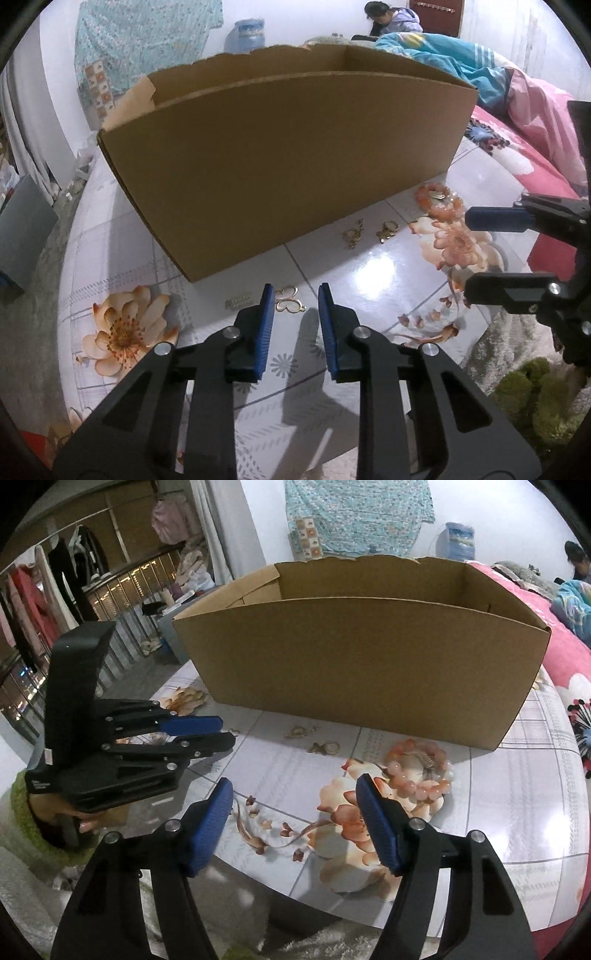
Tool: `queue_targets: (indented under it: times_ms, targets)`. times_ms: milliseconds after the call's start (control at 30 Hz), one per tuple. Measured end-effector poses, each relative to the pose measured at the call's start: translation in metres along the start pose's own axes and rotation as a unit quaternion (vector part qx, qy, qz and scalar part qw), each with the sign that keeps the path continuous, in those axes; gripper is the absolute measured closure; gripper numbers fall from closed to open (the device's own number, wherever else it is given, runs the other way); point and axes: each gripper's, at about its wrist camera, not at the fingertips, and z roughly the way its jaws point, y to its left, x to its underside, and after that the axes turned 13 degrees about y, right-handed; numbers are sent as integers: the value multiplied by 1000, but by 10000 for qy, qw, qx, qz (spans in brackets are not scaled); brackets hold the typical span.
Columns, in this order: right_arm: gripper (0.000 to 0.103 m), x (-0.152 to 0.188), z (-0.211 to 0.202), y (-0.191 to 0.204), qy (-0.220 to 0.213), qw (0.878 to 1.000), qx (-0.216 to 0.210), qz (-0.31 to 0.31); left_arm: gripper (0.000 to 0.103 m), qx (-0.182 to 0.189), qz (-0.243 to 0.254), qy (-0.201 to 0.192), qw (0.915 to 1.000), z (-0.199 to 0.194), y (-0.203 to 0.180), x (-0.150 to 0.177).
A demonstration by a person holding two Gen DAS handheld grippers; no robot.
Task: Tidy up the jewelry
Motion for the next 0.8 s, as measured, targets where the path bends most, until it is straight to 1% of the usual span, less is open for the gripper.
queue_targets:
  times_ms: [67, 100, 500, 533, 567, 667, 800]
  targets:
    - [36, 0, 0, -2, 12, 10000, -14, 10, 84, -13, -54, 73, 10000, 4, 2, 0]
    - [36, -2, 1, -2, 18, 10000, -18, 16, 84, -22, -61, 41, 10000, 4, 3, 1]
    - [37, -3, 4, -2, 22, 10000, -38, 85, 84, -93, -15, 75, 9999, 7, 0, -5]
    - [37, -3, 4, -2, 20, 9999, -43, 101, 87, -97, -24, 74, 9999, 7, 0, -5]
    - [37, -3, 4, -2, 19, 9999, -46, 115, 92, -109, -12, 67, 9999, 7, -2, -5]
    - [38, -2, 2, -3, -1, 9999, -43, 159, 92, -160, 7, 30, 9999, 6, -4, -4]
    - [38, -1, -1, -4, -35, 9998, -12, 200, 92, -121, -38, 2, 9999, 5, -4, -2]
